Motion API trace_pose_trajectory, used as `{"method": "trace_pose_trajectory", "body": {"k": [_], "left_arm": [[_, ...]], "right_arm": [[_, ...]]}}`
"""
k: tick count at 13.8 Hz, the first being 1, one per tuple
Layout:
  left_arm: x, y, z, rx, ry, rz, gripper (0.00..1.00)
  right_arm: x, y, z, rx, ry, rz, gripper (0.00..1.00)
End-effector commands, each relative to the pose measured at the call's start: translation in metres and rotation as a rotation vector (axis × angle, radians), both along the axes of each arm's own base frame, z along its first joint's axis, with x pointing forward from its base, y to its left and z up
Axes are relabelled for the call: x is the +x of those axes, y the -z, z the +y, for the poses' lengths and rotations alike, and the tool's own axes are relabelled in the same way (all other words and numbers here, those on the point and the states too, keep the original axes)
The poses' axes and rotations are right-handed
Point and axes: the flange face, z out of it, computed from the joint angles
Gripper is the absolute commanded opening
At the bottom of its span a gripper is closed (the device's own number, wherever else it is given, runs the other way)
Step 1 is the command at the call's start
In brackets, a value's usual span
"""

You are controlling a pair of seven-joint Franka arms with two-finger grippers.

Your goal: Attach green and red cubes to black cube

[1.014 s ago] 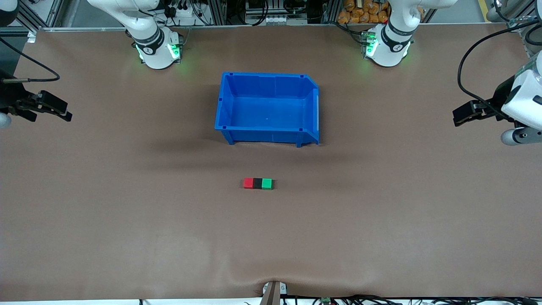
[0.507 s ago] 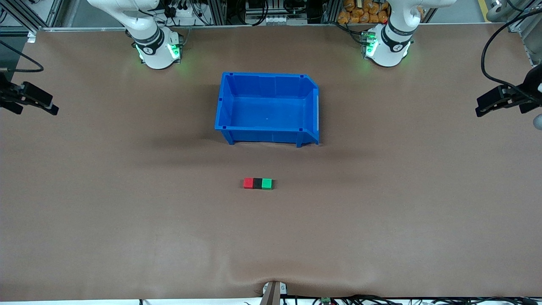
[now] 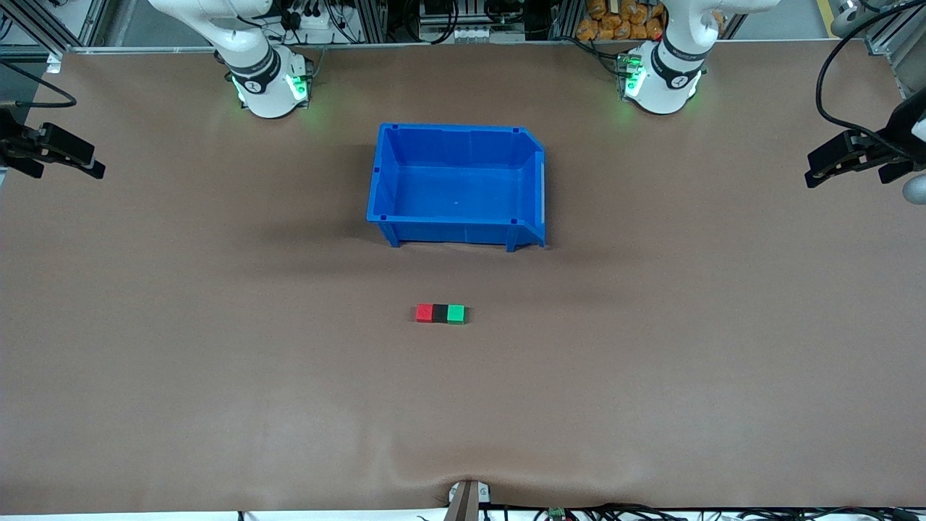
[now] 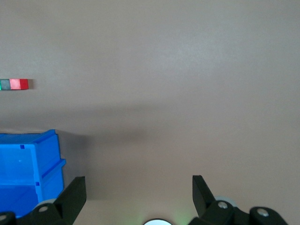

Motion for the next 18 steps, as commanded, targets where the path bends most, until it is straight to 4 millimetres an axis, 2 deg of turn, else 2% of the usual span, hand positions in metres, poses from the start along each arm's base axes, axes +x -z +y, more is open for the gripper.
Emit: {"method": "trace_pose_trajectory", "body": {"k": [1,2,3,7,9,13,15,18], "left_arm": [[-0.027,0.004,0.008,-0.032,0.004,-0.017,1.00],[-0.031,0.008,0.020,-0.055,-0.020,-0.010,1.00],[-0.036,0.009,0.020,-0.084,-0.023,-0.002,1.00],[-0.052,0.006,0.010,-0.070,-0.012,-0.005,1.00],[-0.067,-0.002,0.007,-0.066,-0.012,-0.018,1.00],[-0.086,0.004,0.005,-0.046,-0.011,-0.011,1.00],[-0.097,-0.007,-0.002,-0.043,-0.007,-0.033,1.00],[-0.102,-0.008,-0.005,-0.043,-0.008,-0.035,1.00]], "right_arm": [[-0.008,-0.007,-0.003,0.004,0.015,0.014,1.00],[-0.009,-0.007,-0.004,0.004,0.017,0.017,1.00],[-0.008,-0.006,-0.004,0.004,0.017,0.015,1.00],[-0.007,-0.008,-0.003,0.000,0.014,0.005,1.00],[-0.006,-0.007,-0.003,0.000,0.015,0.005,1.00],[-0.005,-0.009,-0.002,0.010,0.014,-0.005,1.00],[-0.004,-0.009,-0.001,0.003,0.011,-0.016,1.00],[-0.004,-0.009,-0.005,-0.001,0.013,-0.016,1.00]]}}
